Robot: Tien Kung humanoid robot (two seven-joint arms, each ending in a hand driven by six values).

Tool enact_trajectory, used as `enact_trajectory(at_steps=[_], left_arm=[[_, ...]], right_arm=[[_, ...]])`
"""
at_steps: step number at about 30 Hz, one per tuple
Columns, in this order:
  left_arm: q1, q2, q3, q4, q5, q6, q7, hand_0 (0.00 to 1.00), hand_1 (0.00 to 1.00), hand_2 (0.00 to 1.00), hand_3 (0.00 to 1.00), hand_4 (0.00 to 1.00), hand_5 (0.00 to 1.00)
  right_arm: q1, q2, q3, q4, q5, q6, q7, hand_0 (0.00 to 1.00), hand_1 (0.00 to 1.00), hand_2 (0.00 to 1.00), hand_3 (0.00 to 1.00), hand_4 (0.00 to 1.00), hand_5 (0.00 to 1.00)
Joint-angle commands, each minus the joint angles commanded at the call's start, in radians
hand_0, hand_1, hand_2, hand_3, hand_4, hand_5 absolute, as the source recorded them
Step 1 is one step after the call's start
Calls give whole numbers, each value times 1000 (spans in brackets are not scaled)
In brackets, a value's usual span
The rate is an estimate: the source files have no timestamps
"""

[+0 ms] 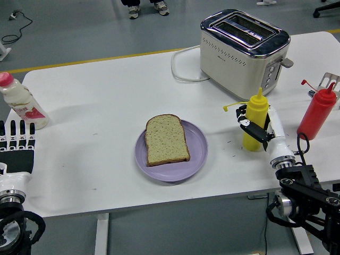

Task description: Pick up the cup,pour liquid into bread,place the cup on the desk

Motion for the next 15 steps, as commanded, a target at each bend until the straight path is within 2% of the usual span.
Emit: enact_trajectory(at_steps=[7,8,13,14,15], left_arm=[[3,0,3,0,0,0,0,862,872,934,857,718,998],[3,0,3,0,0,0,0,861,872,934,857,718,998],[4,0,4,0,0,0,0,861,872,934,857,718,998],[4,0,4,0,-1,0,0,861,872,934,857,718,998],[4,0,4,0,-1,-1,0,861,872,934,857,718,998]], right_arm=[[-8,-3,-5,20,9,-5,0,469,410,432,414,360,258],[-9,-3,-5,22,8,-6,0,498,432,453,430,426,238],[-15,-6,-6,31,-3,-8,0,498,432,453,430,426,238],[-16,-7,-6,32,-6,-9,0,591,519,509,511,595,205],[-17,-7,-6,33,-9,-9,0,591,519,509,511,595,205]])
